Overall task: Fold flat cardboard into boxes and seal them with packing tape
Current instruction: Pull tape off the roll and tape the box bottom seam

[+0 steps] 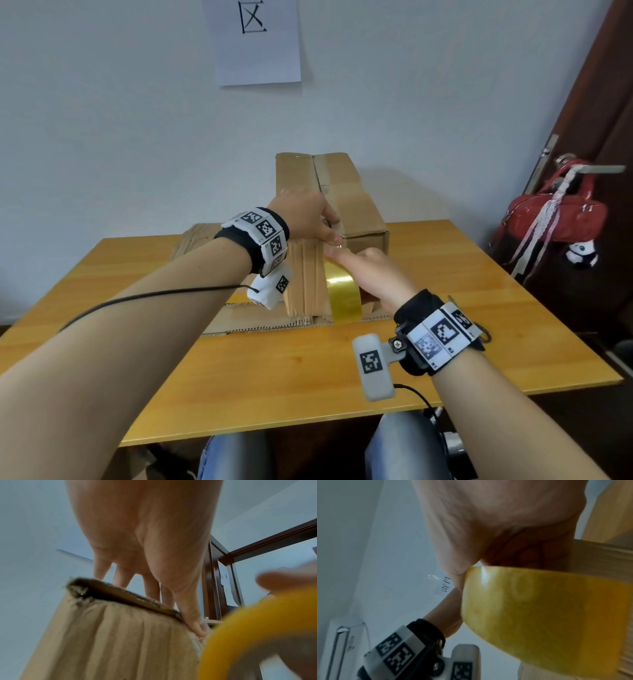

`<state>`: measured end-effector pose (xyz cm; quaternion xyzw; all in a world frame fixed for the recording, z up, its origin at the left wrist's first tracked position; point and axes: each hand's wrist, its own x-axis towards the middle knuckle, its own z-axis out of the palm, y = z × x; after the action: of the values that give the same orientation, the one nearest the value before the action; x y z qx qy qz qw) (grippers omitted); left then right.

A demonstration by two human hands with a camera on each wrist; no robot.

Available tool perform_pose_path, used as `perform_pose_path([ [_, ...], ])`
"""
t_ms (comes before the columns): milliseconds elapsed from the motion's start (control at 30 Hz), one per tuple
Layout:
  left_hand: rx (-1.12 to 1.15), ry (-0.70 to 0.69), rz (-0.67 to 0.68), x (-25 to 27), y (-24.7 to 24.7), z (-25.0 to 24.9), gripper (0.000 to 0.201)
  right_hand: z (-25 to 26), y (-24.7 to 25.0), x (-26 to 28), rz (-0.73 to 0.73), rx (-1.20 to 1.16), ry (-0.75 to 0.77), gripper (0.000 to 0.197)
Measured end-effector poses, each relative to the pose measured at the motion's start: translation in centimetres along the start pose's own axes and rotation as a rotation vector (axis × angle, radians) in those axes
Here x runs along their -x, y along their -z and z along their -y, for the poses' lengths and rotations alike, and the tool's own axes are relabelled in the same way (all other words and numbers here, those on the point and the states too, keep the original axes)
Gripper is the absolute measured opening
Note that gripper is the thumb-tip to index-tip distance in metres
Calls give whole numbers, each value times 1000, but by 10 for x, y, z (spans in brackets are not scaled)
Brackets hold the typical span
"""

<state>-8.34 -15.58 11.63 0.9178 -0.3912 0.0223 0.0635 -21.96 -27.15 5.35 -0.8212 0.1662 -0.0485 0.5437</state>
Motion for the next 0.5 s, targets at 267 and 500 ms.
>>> perform_pose_path([
  [267, 19, 10, -18, -2, -3, 1, 54, -17, -7, 2, 24, -92, -104, 69],
  [500, -104, 25, -35, -6, -12, -2, 51, -15, -12, -11, 67, -162, -149, 69],
])
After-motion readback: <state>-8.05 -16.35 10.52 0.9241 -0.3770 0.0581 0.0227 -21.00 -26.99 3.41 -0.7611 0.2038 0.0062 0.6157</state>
